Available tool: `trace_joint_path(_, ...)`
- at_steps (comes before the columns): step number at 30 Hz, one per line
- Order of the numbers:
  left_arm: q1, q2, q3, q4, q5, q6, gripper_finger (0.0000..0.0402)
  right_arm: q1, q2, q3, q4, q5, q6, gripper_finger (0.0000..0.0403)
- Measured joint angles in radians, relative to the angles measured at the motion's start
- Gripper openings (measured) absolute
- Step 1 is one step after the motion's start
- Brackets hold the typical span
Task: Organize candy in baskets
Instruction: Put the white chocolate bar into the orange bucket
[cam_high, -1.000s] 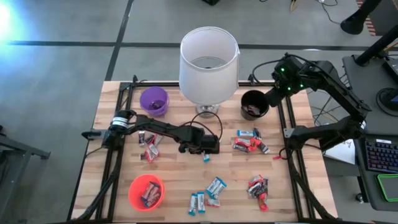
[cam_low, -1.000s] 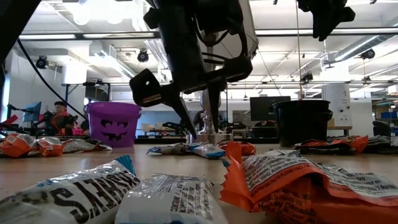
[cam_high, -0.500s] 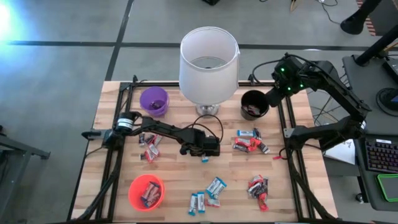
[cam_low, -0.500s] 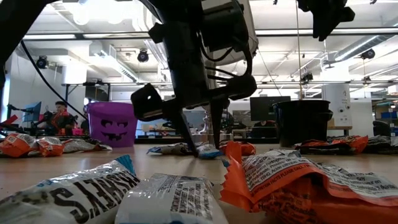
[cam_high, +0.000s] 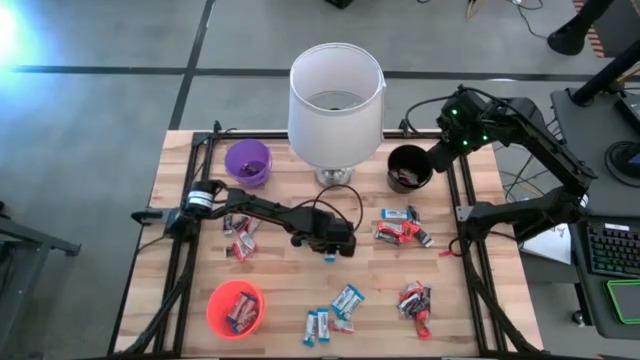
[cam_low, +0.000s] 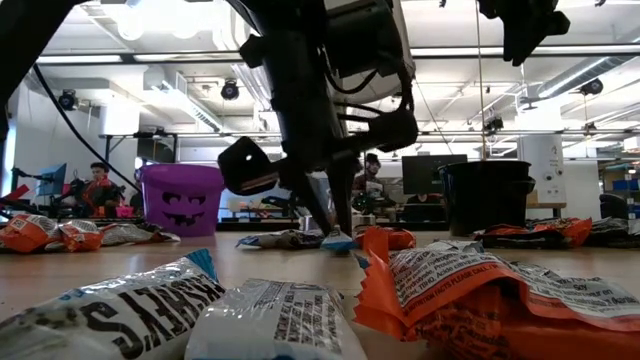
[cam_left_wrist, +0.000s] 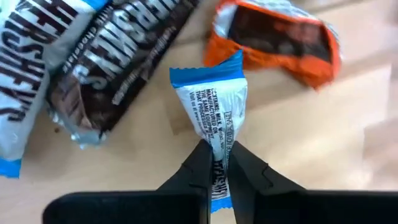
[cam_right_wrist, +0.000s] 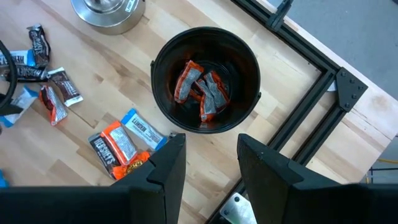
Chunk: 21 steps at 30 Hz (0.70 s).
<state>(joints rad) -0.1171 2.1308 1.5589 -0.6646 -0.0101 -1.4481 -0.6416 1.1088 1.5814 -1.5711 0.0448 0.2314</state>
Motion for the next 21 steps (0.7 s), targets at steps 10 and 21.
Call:
trace_joint_path(10,-0.059,-0.052,0.177,-0.148,-0.006,0.267,0.0002,0.0,0.0,0.0,0.0,0.0,0.0,0.0137)
trace_joint_path(21,-0.132,-0.058,0.585,-0.719,-0.207,0.508,0.0001,0.0,0.0,0.0,0.0,0.0,0.004,0.0137)
